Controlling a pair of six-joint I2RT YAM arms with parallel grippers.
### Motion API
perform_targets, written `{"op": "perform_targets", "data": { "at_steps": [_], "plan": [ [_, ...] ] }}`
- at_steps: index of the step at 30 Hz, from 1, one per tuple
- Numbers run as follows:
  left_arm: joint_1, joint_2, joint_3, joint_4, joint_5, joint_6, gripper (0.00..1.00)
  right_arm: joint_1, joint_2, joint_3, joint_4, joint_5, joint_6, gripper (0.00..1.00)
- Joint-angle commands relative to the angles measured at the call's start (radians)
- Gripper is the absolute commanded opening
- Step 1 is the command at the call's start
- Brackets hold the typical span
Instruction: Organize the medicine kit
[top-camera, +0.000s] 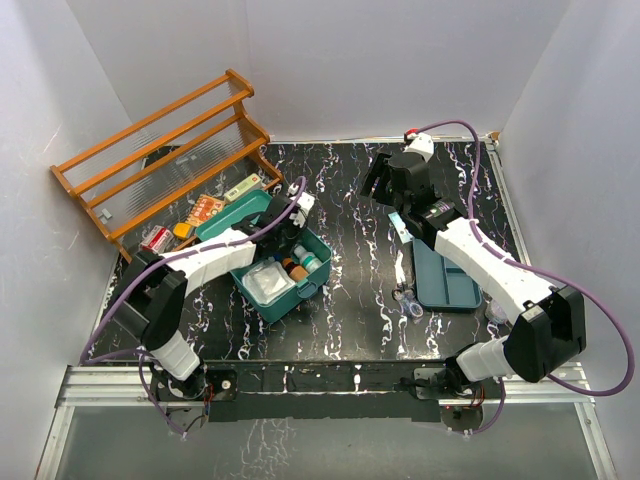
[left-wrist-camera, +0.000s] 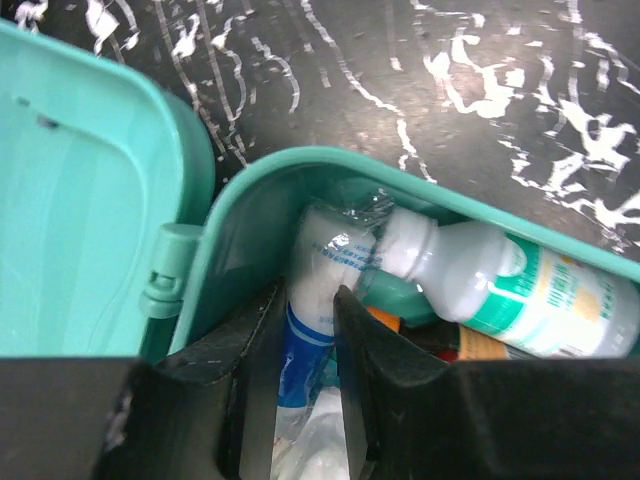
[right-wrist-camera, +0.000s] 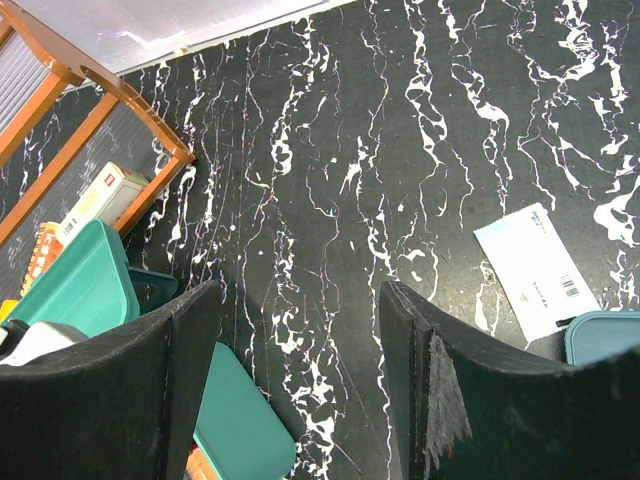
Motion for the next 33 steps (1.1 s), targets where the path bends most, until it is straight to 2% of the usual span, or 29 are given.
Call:
{"op": "perform_targets", "data": {
  "at_steps": [1, 3, 8, 12, 22, 28, 33],
  "plan": [
    [-0.007, 0.009, 0.042, -0.056, -0.187, -0.133, 0.25, -0.005, -0.003, 0.006, 0.018, 0.002, 0.008, 0.62],
    [-0.007, 0.008, 0.047, -0.065, -0.190, -0.159, 0.25, -0.006, -0.001, 0.007, 0.018, 0.000, 0.011, 0.62],
    [-0.012, -0.020, 0.048, -0.044, -0.069, -0.146, 0.35, -0.006, 0.001, 0.008, 0.017, -0.005, 0.013, 0.62],
    [-0.012, -0.055, 0.041, -0.036, -0.066, -0.145, 0.38, -0.005, 0.001, 0.007, 0.017, -0.007, 0.015, 0.61],
    [-0.013, -0.113, -0.017, -0.111, -0.162, -0.198, 0.35, -0.005, -0.002, 0.002, 0.014, -0.007, 0.016, 0.61],
    [-0.013, -0.135, -0.052, -0.142, -0.192, -0.226, 0.29, -0.006, 0.001, 0.003, 0.011, -0.012, 0.013, 0.61],
    [-0.013, -0.103, -0.077, -0.103, -0.143, -0.228, 0.25, -0.006, 0.002, 0.004, 0.009, -0.013, 0.011, 0.61]
  ]
}}
